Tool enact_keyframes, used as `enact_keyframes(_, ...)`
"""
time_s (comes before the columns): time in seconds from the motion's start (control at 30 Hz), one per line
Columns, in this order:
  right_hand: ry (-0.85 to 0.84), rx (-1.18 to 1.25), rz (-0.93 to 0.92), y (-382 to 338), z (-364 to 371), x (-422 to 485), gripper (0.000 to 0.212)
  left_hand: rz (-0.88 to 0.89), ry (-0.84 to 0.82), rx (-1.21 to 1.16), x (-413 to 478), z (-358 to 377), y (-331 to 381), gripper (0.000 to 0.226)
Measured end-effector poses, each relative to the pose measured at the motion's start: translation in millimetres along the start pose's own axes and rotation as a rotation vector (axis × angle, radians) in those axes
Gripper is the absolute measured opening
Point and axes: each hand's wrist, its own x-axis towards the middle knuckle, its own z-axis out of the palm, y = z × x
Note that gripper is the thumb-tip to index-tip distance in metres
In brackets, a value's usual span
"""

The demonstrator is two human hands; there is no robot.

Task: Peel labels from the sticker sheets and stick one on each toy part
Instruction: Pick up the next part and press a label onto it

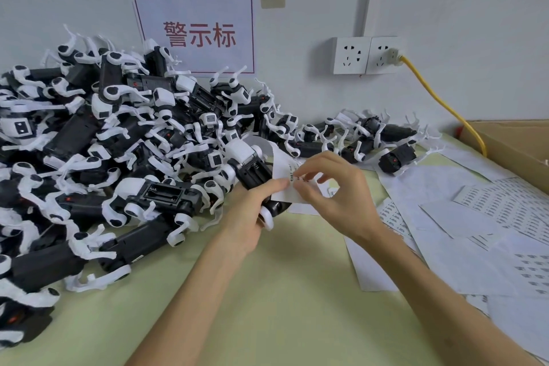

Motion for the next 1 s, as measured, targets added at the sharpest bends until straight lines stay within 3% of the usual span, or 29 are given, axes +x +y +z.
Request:
enact_keyframes(0.23, 0.02, 0.032, 0.062, 1.8, 1.5, 0.0, 0.009, 0.026, -0.084, 0.025, -2.6, 1.1, 0.4, 0.022)
enact_keyframes(0.8, 0.05, 0.074, 0.194, -0.3, -0.2, -0.7, 0.014, 0.054, -0.114, 0.062, -2.6, 2.3, -3.2, 0.021)
enact_keyframes(1.0, 0.168, 0.155, 0.28, 0.6, -4.2, 4.8, 0.019, 0.028, -0.009, 0.073, -1.7, 3.8, -1.4, 0.019)
